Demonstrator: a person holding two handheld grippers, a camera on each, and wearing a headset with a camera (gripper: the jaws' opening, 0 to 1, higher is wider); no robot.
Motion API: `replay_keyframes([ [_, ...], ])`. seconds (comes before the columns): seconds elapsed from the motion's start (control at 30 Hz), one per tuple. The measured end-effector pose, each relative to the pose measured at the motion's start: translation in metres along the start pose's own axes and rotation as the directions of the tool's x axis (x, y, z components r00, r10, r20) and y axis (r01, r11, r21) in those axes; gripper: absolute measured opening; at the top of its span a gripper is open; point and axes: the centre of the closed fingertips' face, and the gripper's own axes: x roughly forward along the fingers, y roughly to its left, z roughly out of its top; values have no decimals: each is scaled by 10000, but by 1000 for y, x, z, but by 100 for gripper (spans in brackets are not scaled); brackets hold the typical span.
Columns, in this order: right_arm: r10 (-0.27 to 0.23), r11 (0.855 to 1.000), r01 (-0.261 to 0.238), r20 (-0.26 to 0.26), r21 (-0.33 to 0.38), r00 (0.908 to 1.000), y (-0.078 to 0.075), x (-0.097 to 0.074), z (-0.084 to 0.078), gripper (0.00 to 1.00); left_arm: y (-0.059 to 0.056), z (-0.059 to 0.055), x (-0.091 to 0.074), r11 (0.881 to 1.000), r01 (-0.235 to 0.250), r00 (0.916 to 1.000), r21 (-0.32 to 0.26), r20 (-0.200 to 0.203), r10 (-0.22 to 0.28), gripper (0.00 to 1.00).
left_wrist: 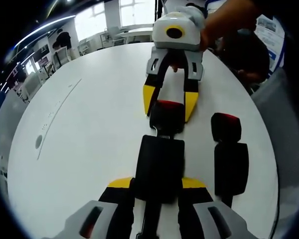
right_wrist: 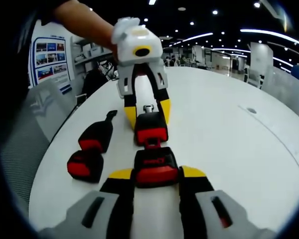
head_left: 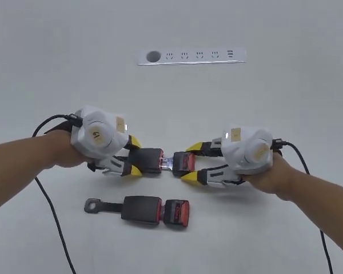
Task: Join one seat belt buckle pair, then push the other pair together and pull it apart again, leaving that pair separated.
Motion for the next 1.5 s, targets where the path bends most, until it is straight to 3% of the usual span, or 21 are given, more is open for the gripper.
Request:
replay_keyframes([
  [0.33,-84,9999,85,-76,54,9999,-1,9,5,35,1,-2,1,9992,191,9995,363,-251,-182,33],
  [0.6,-181,9998,182,-283,55,9994,-1,18,10,35,-1,0,1,9980,277,9995,565,-190,-267,33],
  [0.93,-303,9995,302,-865,-25,9958,-1,21,11,35,-2,0,0,9947,476,9980,914,-454,-436,33],
  [1.5,-519,9986,519,-1107,-31,9925,-2,22,11,35,1,-3,2,9934,550,9976,1011,-478,-504,33],
])
